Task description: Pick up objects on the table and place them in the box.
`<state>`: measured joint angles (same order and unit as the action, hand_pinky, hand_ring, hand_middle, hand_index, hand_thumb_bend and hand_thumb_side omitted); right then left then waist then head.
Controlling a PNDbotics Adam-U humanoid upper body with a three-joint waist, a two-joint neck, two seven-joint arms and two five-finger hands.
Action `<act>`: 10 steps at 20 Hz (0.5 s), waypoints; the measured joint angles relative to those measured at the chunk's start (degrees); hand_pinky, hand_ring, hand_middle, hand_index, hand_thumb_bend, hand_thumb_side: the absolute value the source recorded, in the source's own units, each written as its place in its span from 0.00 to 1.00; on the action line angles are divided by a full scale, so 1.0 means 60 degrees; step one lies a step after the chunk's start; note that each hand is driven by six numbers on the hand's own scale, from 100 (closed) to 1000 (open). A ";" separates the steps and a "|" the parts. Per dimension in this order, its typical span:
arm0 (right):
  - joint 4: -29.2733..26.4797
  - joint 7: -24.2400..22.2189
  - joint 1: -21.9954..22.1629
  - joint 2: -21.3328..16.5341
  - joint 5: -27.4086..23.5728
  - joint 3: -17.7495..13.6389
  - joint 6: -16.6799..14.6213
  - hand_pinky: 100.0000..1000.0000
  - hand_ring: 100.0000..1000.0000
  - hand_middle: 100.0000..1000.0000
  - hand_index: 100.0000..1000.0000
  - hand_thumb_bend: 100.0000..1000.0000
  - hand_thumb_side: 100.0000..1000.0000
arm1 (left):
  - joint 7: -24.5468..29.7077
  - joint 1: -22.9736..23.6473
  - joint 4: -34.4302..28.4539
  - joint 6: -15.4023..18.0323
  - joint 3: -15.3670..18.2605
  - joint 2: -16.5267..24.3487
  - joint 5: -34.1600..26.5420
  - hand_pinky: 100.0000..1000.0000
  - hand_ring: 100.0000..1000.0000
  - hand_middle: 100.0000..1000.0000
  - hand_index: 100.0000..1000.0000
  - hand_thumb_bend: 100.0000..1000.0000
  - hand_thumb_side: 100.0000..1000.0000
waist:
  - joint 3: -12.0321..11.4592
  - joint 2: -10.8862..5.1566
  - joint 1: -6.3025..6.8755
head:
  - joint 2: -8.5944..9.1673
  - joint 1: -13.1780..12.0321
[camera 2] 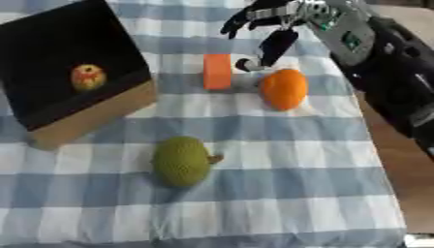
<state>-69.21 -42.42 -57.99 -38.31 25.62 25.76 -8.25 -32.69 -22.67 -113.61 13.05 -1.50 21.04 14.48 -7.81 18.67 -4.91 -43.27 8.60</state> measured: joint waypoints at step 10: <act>0.0116 0.0268 -0.0080 0.0268 0.0591 0.0008 -0.0017 0.95 1.00 0.83 0.97 0.16 0.41 | 0.0060 -0.0013 0.0000 0.0011 -0.0005 -0.0076 -0.0054 0.72 0.86 0.72 0.78 0.51 0.60 | -0.0025 0.0000 0.0000 | -0.0084 0.0012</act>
<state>-68.52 -40.82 -58.47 -36.70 29.17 25.81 -8.36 -32.33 -22.75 -113.61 13.11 -1.53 20.58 14.15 -7.96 18.67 -4.91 -43.78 8.67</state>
